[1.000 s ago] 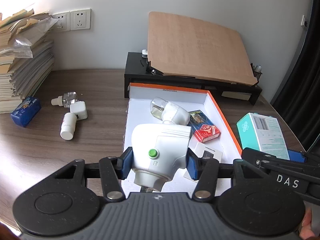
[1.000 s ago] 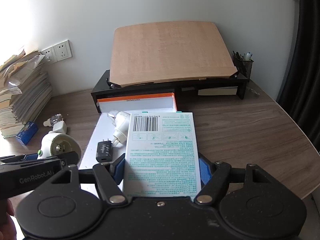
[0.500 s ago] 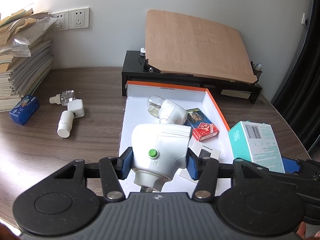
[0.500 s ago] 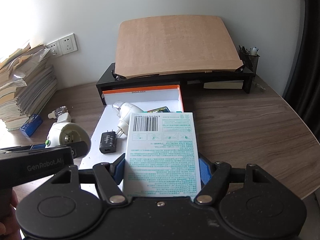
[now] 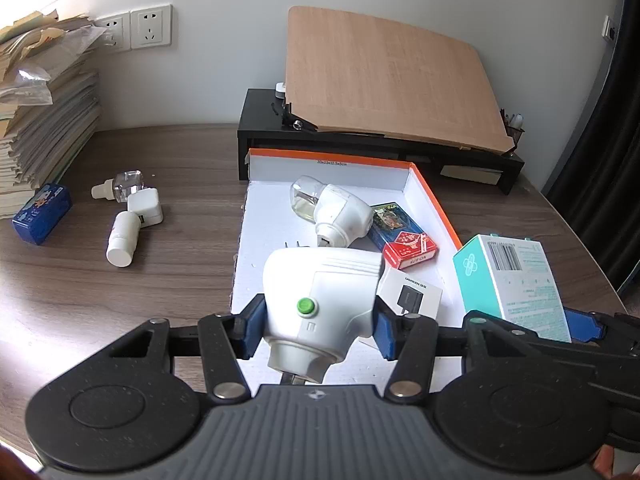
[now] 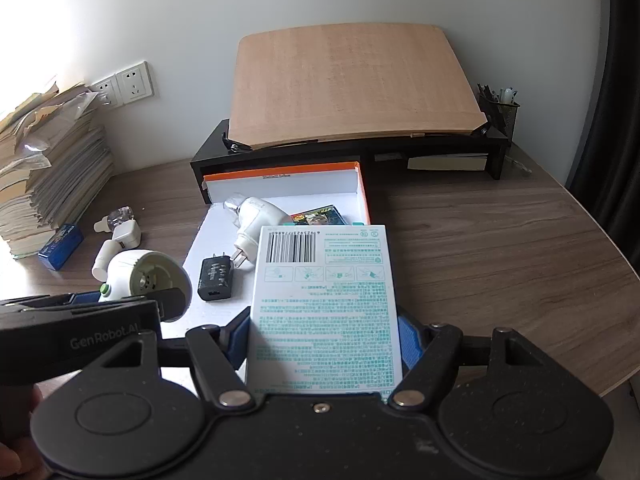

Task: Organize rigid objects
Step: 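Carry the white heater and teal box over the white tray box with both tools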

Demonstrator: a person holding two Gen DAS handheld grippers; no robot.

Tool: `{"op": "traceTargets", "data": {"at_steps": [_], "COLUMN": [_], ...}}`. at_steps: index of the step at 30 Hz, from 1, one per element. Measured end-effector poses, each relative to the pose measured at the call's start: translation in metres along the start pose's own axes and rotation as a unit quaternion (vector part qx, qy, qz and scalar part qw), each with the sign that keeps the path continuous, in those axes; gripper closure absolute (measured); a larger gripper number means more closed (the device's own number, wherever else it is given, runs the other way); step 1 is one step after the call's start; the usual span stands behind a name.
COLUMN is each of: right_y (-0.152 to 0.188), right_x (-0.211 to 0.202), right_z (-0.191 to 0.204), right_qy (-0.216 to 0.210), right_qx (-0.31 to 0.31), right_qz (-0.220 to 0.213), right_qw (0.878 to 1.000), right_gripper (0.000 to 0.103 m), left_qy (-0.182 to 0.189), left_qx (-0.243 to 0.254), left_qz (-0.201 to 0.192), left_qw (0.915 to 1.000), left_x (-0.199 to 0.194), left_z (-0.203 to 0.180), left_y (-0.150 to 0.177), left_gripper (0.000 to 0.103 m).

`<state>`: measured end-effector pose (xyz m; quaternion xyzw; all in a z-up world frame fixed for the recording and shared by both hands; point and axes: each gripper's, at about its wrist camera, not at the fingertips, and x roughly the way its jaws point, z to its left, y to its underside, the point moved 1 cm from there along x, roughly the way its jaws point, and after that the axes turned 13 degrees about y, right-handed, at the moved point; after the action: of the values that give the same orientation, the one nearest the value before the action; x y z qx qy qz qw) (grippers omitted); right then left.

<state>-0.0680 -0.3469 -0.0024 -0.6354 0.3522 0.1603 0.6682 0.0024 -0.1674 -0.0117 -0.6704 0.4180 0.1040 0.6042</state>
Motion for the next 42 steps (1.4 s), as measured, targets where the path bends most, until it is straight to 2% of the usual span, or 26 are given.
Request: {"op": "traceTargets", "data": {"at_steps": [42], "right_y": [-0.008], "right_x": [0.015], "right_z": [0.006], "right_qy": [-0.005], "right_qx": [-0.010], "right_qz": [0.006], "right_qw": [1.000], "right_gripper": [0.019], "left_qy": [-0.008], "left_qx": [-0.008], "left_qz": [0.005], "left_qw": [0.9999], "left_x": [0.008], "left_z": [0.008], "left_y": [0.001], "left_gripper": [0.049]}}
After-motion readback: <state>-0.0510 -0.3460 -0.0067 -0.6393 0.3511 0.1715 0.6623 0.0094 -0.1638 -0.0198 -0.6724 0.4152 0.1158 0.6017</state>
